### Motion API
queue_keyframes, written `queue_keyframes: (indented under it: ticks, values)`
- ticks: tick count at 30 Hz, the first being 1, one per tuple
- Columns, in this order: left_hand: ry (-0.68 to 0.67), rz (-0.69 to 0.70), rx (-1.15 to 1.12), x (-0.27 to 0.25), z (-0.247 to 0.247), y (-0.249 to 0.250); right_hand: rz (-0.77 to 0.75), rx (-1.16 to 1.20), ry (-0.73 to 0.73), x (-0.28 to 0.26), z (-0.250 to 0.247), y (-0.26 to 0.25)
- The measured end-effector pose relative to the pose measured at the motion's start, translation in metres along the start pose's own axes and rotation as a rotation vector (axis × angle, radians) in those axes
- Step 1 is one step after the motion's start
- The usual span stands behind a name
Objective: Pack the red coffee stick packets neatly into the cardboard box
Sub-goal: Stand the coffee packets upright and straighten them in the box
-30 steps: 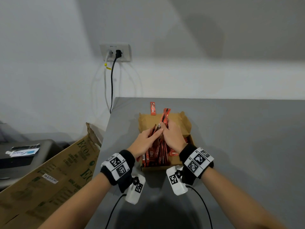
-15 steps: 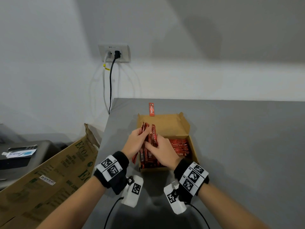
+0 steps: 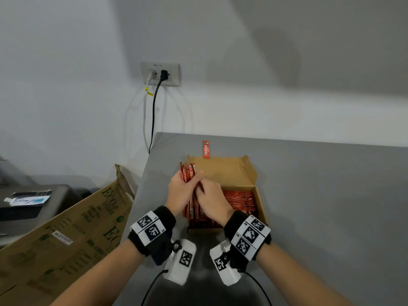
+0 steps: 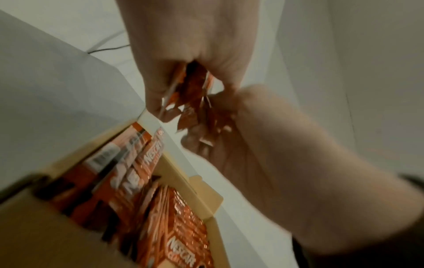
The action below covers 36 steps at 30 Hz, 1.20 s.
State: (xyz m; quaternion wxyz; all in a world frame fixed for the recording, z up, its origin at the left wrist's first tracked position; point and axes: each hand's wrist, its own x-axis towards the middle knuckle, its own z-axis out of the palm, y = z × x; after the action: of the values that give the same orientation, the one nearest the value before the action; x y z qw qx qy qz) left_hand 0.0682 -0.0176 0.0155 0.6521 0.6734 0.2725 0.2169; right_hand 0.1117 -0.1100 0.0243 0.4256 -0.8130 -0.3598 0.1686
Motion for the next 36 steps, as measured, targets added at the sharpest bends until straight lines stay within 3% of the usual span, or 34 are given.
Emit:
queue_keyframes:
  ticks: [2, 4, 9, 11, 14, 19, 24, 26, 31, 36]
  values:
    - [0.072, -0.016, 0.022, 0.009, -0.015, 0.0, -0.025, -0.077, -0.187, 0.002, -0.013, -0.005]
    - [0.153, -0.017, 0.039, 0.018, -0.029, 0.001, 0.029, -0.159, -0.284, 0.008, -0.033, -0.011]
    - [0.271, -0.082, -0.104, 0.03, -0.049, 0.004, 0.177, -0.361, -0.113, 0.068, -0.074, 0.002]
    - [0.249, -0.114, -0.137, 0.031, -0.052, 0.003, 0.245, -0.419, -0.13, 0.099, -0.074, 0.01]
    - [0.197, -0.106, -0.125, 0.025, -0.052, -0.002, 0.23, -0.541, -0.193, 0.136, -0.068, 0.017]
    - [0.187, -0.076, -0.03, 0.028, -0.056, -0.011, 0.248, -0.721, -0.461, 0.179, -0.053, 0.031]
    - [0.124, -0.108, -0.072, 0.048, -0.052, -0.011, 0.26, -0.792, -0.58, 0.205, -0.029, 0.042]
    - [0.089, -0.114, -0.068, 0.055, -0.05, -0.011, 0.261, -0.816, -0.58, 0.21, -0.022, 0.046]
    - [0.112, -0.051, 0.196, 0.065, -0.046, -0.009, 0.255, -0.849, -0.434, 0.217, -0.025, 0.046]
    - [0.078, -0.044, 0.196, 0.062, -0.044, -0.002, 0.232, -0.807, -0.238, 0.213, -0.033, 0.04]
